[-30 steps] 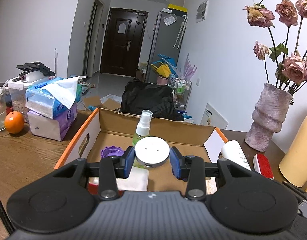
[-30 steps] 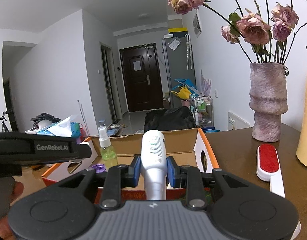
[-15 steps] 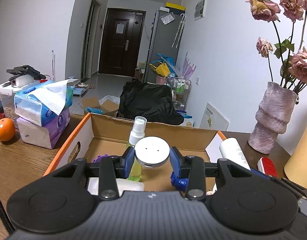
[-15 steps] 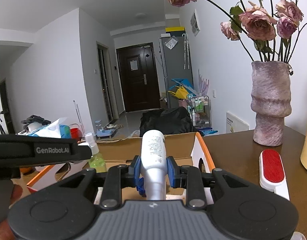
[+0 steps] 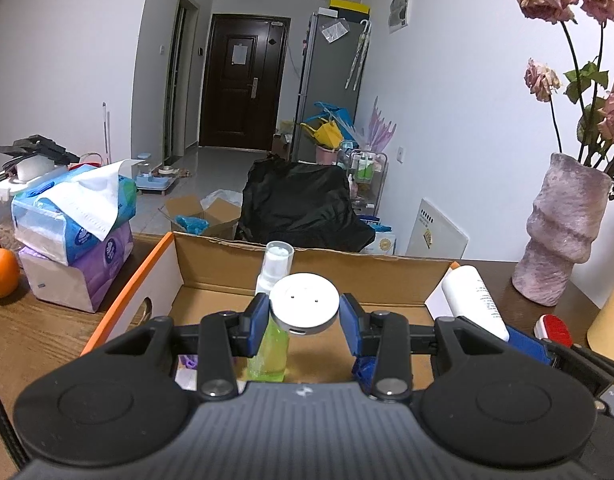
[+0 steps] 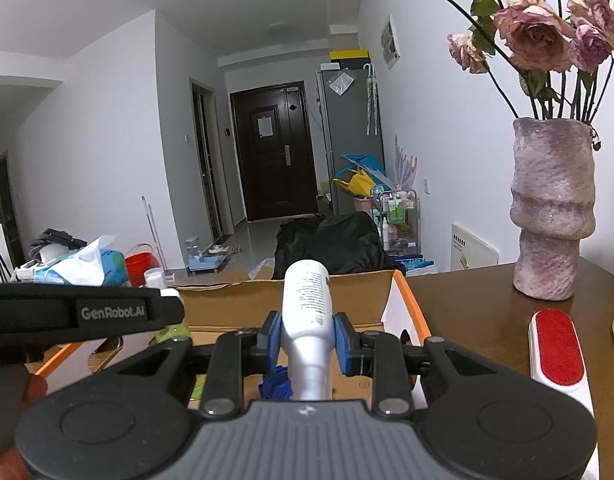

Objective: Organize rigid objects
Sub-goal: 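Carry the white disc and white tube over the cardboard box with both tools, then open both tools to drop the disc and tube into the box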

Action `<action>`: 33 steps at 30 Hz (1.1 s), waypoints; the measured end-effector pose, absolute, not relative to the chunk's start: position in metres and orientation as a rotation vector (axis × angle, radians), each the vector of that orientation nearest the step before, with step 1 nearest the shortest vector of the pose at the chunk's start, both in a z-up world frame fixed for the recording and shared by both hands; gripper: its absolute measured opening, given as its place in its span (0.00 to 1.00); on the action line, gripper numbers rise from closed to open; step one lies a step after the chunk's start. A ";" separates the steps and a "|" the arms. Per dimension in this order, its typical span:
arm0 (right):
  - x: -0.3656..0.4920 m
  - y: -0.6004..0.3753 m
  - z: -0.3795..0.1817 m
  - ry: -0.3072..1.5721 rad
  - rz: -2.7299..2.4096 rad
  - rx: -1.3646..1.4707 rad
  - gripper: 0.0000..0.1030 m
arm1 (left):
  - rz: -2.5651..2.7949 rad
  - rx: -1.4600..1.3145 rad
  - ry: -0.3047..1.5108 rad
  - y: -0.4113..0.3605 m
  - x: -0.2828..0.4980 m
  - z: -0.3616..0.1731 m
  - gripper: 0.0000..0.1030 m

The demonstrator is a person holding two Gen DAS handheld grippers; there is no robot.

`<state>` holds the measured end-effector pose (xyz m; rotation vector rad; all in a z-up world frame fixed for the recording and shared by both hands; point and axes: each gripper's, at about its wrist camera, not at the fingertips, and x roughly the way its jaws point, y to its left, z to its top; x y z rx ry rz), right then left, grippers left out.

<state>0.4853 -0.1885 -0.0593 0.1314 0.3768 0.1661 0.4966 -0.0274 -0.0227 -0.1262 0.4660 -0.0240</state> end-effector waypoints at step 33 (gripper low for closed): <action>0.517 -0.184 -0.068 0.447 0.165 0.109 0.26 | 0.029 -0.096 0.511 -0.018 0.526 -0.031 0.56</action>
